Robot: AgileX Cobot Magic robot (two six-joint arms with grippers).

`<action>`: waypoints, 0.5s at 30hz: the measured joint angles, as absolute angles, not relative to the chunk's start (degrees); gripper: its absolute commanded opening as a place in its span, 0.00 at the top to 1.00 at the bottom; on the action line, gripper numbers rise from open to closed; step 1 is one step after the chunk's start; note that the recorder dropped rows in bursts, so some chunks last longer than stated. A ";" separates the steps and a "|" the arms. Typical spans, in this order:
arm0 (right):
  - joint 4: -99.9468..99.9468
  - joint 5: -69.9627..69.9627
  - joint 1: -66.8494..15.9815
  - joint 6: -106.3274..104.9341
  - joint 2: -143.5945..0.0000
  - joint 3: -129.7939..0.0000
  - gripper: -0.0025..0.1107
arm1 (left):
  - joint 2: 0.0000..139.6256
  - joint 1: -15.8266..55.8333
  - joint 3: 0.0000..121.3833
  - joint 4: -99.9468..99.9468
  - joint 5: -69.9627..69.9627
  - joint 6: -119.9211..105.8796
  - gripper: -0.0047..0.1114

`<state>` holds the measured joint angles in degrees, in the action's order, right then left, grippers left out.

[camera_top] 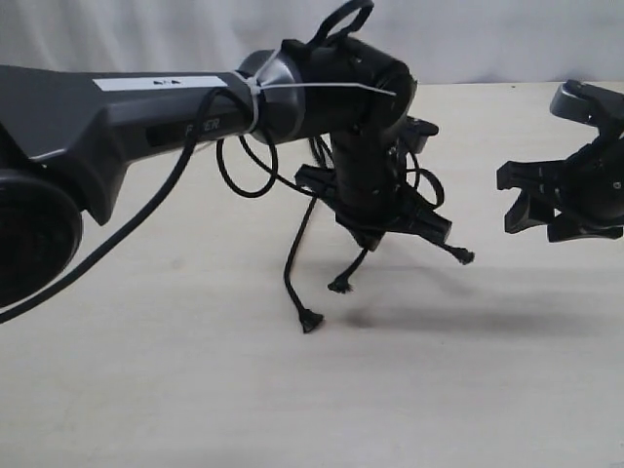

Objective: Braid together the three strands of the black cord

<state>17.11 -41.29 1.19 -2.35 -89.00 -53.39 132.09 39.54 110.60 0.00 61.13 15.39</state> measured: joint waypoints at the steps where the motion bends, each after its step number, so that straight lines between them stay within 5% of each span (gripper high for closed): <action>1: 17.11 -41.29 1.19 -2.49 -89.00 -53.39 0.54 | 131.96 39.54 110.84 1.73 61.96 15.16 0.96; 15: 17.11 -41.39 1.19 -3.25 -89.00 -53.39 0.54 | 132.46 35.69 110.94 19.79 69.68 15.67 0.96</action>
